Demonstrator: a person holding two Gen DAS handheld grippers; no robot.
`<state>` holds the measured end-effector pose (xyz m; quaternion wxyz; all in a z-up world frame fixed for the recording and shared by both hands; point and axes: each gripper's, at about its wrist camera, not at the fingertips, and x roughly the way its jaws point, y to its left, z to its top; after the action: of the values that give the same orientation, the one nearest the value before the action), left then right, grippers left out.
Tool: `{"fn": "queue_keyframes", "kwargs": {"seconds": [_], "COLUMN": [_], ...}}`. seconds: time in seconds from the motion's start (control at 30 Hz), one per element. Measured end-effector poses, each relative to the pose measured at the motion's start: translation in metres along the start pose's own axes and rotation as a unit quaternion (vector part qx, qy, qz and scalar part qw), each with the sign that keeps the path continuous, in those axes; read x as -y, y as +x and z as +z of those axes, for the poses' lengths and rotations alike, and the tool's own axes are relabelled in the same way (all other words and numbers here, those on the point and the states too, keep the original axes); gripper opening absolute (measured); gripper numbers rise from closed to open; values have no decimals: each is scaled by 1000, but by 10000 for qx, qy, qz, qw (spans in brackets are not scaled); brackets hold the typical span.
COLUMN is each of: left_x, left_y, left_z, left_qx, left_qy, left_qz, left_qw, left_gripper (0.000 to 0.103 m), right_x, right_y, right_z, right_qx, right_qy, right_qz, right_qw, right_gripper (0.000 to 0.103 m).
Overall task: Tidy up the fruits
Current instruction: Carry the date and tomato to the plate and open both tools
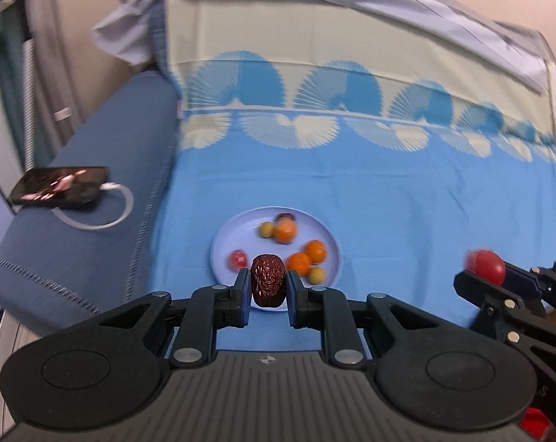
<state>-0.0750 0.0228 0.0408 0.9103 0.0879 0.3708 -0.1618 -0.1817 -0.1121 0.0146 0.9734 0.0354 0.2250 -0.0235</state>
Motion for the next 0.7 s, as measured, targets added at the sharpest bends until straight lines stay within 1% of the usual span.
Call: {"fn": "queue_keyframes", "kwargs": {"seconds": [0.2, 0.33, 0.43, 0.7], "left_x": [-17, -18, -19, -18], "left_y": [-9, -9, -11, -8], "left_z": [-6, -8, -8, -8], "left_qx": [-70, -116, -80, -131], "left_qy": [-215, -217, -219, -225], "left_qz": [26, 38, 50, 27], "left_qw": [9997, 9997, 9997, 9997], "left_gripper": [21, 21, 21, 21], "right_x": [-18, -21, -24, -23], "right_y": [0, -1, 0, 3], "right_z": [0, 0, 1, 2], "right_qx": [-85, -98, -112, -157], "right_qy": [-259, -314, -341, -377], "right_qz": [100, 100, 95, 105], "right_qw": [9996, 9994, 9993, 9991], "right_gripper": [28, 28, 28, 28]}}
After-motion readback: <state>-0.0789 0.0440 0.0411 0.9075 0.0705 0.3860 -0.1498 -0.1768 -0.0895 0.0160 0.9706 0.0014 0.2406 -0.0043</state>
